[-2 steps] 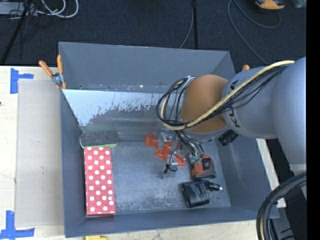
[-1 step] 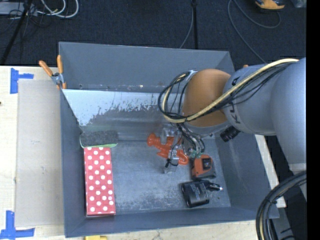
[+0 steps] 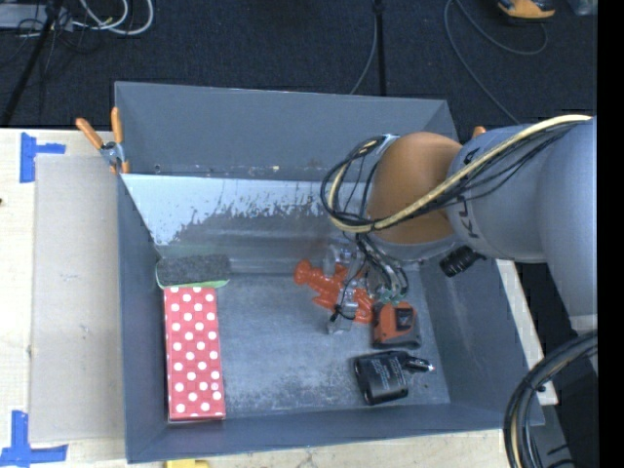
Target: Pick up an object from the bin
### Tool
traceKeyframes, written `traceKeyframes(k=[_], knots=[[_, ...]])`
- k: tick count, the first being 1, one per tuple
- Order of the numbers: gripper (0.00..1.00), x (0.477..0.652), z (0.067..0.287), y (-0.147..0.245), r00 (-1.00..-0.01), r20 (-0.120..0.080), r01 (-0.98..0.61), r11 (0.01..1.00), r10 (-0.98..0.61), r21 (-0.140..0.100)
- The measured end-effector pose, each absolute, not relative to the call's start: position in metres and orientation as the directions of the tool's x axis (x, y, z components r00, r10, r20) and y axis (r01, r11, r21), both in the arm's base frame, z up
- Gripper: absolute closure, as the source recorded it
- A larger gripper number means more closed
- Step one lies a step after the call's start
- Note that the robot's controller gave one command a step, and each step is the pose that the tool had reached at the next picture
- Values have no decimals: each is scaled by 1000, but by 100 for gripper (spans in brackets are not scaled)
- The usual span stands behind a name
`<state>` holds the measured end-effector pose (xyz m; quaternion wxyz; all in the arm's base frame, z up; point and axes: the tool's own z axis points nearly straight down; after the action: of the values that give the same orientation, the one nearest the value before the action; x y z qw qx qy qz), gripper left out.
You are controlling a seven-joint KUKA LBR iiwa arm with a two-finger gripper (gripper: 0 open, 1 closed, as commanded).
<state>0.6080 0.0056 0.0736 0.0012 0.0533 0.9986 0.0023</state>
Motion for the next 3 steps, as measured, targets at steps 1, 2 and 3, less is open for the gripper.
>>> traceKeyframes(k=[1,2,3], knots=[[0,609,72,-7,-980,-4,199,980,199,4],[0,612,70,-12,-984,-2,177,984,177,4],[100,612,71,-25,-967,-2,254,967,254,8]])
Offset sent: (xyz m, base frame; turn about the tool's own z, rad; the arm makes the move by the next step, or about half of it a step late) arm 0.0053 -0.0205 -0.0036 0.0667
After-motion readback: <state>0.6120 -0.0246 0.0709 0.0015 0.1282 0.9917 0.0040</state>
